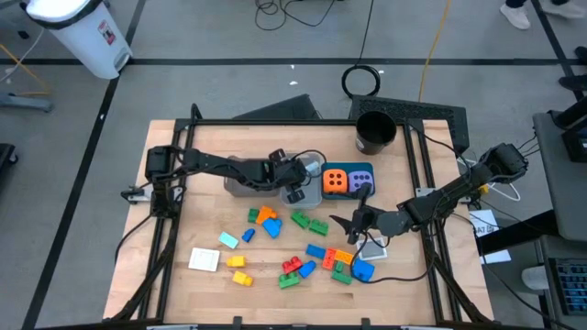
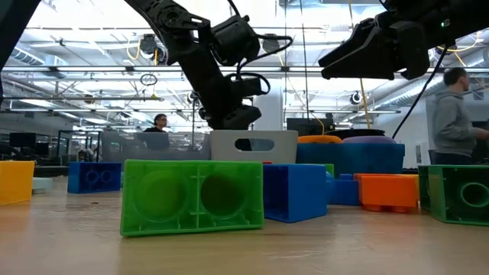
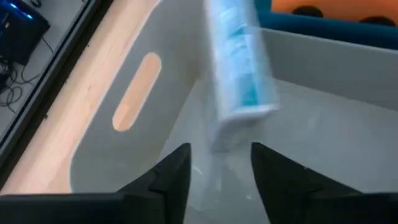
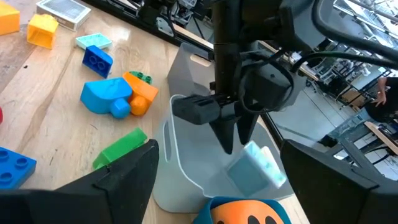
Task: Pick & Place Toys
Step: Put the black playing card box into the gray bin
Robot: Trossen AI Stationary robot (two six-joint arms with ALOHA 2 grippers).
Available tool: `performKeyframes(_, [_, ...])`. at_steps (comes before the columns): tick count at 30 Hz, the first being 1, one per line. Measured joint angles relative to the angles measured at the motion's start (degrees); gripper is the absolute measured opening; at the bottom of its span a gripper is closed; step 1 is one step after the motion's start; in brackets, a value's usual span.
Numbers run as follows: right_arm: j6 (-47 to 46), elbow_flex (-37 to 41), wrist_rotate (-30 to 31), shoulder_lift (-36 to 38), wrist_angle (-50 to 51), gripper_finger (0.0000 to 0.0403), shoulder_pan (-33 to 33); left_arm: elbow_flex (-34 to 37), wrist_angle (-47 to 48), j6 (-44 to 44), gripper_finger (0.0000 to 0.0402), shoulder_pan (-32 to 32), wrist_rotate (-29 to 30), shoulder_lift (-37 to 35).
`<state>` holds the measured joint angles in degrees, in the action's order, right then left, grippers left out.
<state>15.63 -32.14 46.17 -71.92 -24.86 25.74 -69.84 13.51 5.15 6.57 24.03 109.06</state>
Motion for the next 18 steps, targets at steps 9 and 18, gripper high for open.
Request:
performKeyframes(9, [0.0,0.0,0.0,0.0,0.0,0.0325,0.0,0.0,1.6,1.5,0.0267,-1.2,-0.1,-2.8])
performKeyframes(18, [-0.6,0.0,0.0,0.0,-0.2,0.0325,0.4,0.0,1.3,10.6,0.0285,-4.5,-8.2,-14.9])
